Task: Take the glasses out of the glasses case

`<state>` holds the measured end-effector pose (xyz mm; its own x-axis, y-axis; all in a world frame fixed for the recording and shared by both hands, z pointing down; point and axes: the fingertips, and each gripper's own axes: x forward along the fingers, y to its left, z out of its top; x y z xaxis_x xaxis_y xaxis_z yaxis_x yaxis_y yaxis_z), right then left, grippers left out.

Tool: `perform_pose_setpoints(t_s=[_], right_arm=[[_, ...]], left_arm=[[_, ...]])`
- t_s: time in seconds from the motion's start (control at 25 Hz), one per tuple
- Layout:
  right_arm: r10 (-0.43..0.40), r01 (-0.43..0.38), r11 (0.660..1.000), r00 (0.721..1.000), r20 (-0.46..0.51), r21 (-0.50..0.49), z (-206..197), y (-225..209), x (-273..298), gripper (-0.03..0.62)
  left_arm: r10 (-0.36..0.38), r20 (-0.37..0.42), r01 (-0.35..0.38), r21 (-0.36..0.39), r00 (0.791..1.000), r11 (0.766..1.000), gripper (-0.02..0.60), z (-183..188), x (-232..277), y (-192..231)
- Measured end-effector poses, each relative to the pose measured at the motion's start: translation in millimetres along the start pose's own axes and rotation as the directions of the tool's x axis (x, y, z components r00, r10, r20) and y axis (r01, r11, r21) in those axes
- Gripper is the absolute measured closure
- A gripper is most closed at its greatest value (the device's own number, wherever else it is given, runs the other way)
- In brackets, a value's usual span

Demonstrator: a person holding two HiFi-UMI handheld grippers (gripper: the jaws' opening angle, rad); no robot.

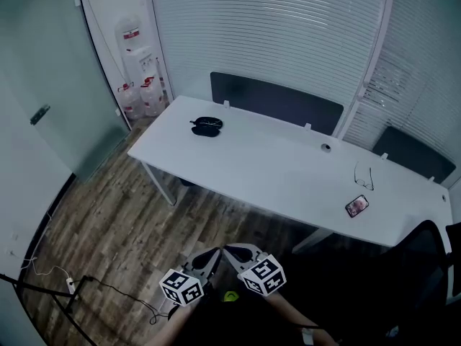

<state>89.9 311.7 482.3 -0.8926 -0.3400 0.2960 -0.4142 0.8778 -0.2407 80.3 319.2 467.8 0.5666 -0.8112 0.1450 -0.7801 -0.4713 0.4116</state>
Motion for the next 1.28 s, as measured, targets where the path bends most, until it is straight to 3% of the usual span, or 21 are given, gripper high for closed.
perform_pose_setpoints(t_s=[0.8,1.28], right_arm=[[-0.04,0.041,0.999,0.998,-0.038,0.016,7.3,-33.1,22.8,0.576],[-0.052,0.054,0.998,0.997,-0.059,0.033,38.3,-71.5,77.0,0.576]], left_arm=[[-0.025,-0.016,0.025,-0.009,1.0,1.0,0.571,8.4,28.4,23.2],[-0.053,-0.045,0.052,-0.014,0.998,0.999,0.571,43.3,58.2,80.9]])
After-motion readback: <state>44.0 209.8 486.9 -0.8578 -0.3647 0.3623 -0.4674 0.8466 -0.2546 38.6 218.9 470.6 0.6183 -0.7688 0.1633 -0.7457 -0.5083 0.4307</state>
